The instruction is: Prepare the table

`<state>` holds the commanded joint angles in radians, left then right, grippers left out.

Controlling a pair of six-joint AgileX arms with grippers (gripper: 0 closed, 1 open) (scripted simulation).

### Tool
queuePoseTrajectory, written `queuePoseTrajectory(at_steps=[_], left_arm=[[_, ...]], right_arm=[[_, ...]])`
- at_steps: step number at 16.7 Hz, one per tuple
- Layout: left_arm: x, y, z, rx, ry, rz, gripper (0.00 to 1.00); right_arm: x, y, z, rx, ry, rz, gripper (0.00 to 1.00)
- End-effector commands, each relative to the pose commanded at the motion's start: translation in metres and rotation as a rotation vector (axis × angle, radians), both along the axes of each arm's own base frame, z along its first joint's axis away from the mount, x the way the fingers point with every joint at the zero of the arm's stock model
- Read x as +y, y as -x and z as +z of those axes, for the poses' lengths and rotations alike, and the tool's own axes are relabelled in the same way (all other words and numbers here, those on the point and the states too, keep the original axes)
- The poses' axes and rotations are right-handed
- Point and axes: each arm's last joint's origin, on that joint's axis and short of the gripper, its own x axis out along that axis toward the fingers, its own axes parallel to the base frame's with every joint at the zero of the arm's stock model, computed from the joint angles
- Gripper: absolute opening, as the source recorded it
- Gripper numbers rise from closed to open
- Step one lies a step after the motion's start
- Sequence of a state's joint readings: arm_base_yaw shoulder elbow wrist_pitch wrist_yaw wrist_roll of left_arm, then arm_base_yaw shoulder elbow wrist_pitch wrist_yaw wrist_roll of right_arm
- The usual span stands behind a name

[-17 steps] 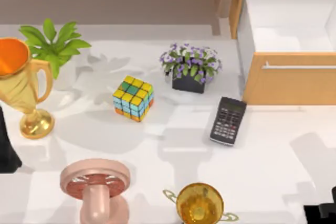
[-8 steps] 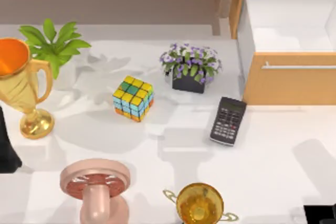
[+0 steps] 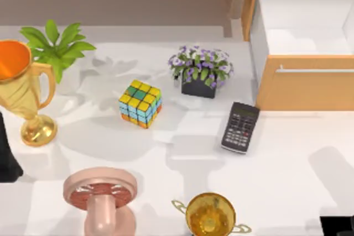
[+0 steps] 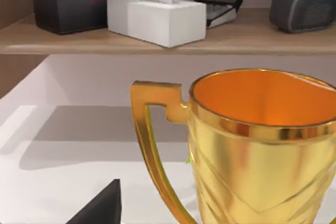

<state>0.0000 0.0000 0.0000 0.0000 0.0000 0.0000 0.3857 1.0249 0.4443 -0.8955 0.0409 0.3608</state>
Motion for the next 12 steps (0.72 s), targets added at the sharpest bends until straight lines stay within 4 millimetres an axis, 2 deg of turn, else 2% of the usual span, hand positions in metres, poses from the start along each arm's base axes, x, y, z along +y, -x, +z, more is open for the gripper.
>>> queuePoseTrajectory(at_steps=[5,12], left_arm=[[0.0000,0.0000,0.0000,0.000,0.000,0.000,1.00],[0.0000,0.0000,0.0000,0.000,0.000,0.000,1.00]], right_arm=[[0.0000,0.0000,0.0000,0.000,0.000,0.000,0.98],[0.0000,0.0000,0.0000,0.000,0.000,0.000,1.00]])
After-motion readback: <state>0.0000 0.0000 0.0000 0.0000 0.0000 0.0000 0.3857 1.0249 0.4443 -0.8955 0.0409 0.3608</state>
